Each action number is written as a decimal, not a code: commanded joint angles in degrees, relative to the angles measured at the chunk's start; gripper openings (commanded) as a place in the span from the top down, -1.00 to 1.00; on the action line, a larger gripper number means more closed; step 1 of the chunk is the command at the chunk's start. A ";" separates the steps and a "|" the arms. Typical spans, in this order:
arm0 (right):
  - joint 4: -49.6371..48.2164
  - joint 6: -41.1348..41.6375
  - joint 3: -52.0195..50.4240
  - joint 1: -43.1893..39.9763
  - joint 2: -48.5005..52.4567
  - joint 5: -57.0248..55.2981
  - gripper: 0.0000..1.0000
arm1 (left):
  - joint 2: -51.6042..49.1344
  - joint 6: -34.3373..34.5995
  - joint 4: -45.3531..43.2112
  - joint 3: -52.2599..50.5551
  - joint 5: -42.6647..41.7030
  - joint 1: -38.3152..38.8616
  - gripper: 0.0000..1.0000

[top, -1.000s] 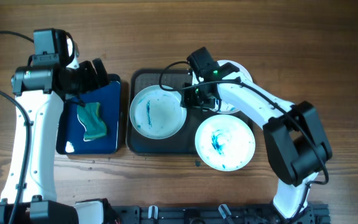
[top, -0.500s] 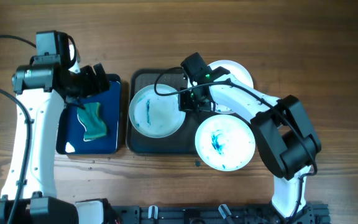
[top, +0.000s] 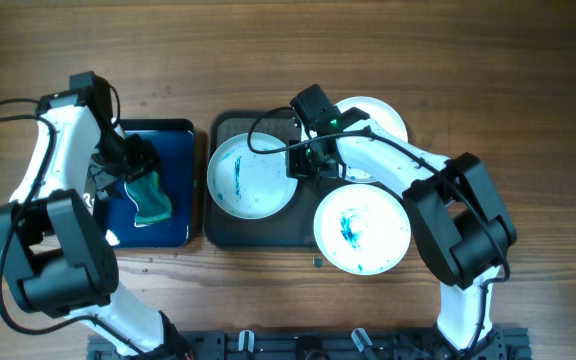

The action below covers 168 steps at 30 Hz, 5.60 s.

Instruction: Clean dirty plates on tray and stack at the side

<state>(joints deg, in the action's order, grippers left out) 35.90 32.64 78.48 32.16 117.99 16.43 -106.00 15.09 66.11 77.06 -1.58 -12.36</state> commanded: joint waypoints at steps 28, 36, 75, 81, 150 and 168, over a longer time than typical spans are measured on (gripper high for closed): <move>-1.68 1.88 0.90 0.24 1.40 -0.04 0.89 | -0.55 -0.96 -8.98 -8.61 6.16 4.81 -0.19; -1.68 1.88 0.90 0.24 1.40 -0.02 0.89 | -0.66 -0.96 -11.26 -9.70 6.19 5.40 0.11; -0.48 1.40 2.32 -0.31 1.27 -0.07 0.91 | -12.31 -7.50 -15.61 -0.17 -20.00 25.77 0.92; -0.55 1.40 2.32 -0.31 1.27 -0.07 0.91 | -12.20 -12.46 -14.71 -0.15 -30.64 27.93 0.92; 0.13 2.14 3.04 -0.61 1.60 0.31 0.91 | 2.80 12.15 4.63 17.77 7.30 3.96 0.92; 10.27 -8.72 4.96 18.88 -15.58 -70.16 0.91 | 2.80 12.15 3.37 17.77 7.26 0.94 0.92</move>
<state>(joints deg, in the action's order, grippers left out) 45.82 25.21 82.54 47.20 103.68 -36.58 -103.61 26.72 69.67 94.37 4.89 -11.27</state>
